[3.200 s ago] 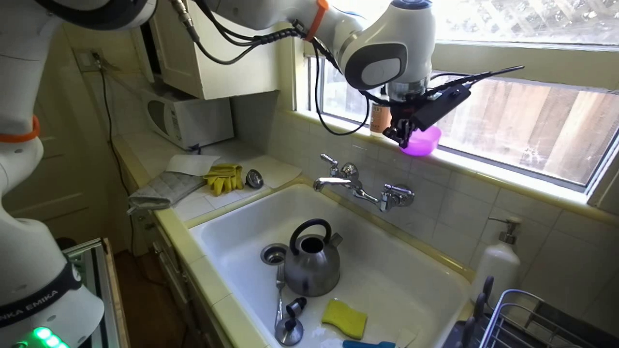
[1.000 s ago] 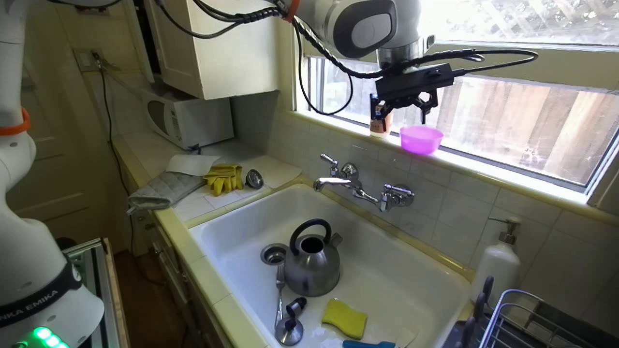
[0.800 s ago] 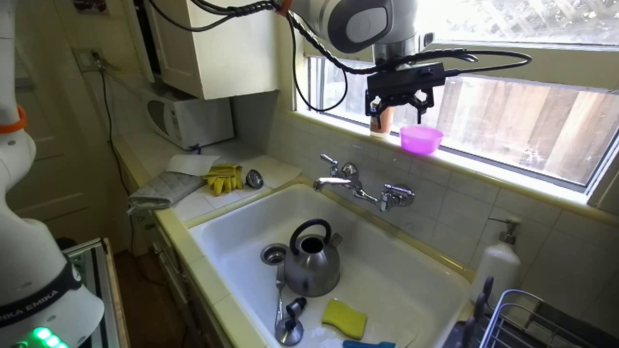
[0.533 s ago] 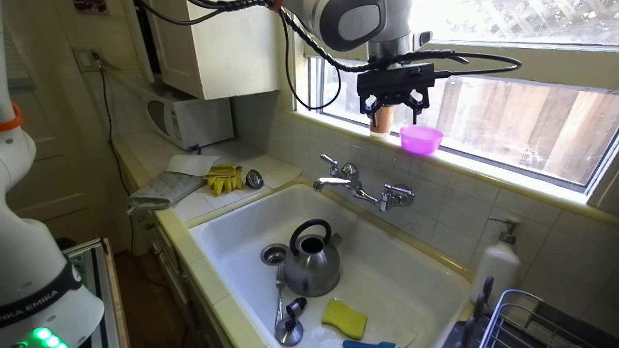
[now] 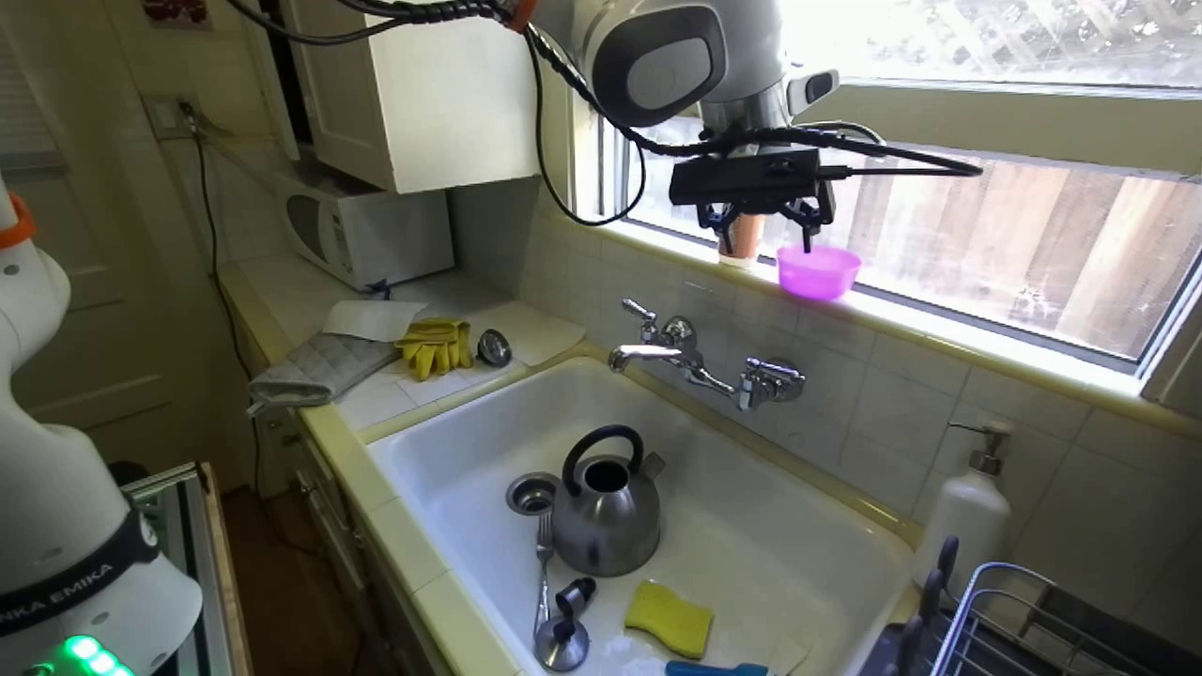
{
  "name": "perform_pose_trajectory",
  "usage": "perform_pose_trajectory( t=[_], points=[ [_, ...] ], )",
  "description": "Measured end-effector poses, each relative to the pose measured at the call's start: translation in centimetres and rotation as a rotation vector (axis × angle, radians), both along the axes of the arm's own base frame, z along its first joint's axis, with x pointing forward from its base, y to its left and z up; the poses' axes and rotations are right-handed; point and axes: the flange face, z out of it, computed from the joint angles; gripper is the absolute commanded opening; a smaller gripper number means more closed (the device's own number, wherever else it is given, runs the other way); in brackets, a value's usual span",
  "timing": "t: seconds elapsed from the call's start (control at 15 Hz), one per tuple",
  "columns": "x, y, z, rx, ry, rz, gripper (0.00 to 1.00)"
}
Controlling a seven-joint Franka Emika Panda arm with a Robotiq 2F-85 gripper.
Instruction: Put the purple bowl on the windowsill.
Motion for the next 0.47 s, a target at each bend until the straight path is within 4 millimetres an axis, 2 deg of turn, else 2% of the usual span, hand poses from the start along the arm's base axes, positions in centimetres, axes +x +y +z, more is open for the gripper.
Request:
perform_pose_trajectory(
  t=[0.47],
  points=[
    [-1.8, -0.4, -0.7, 0.045, 0.004, -0.07, 1.0]
  ],
)
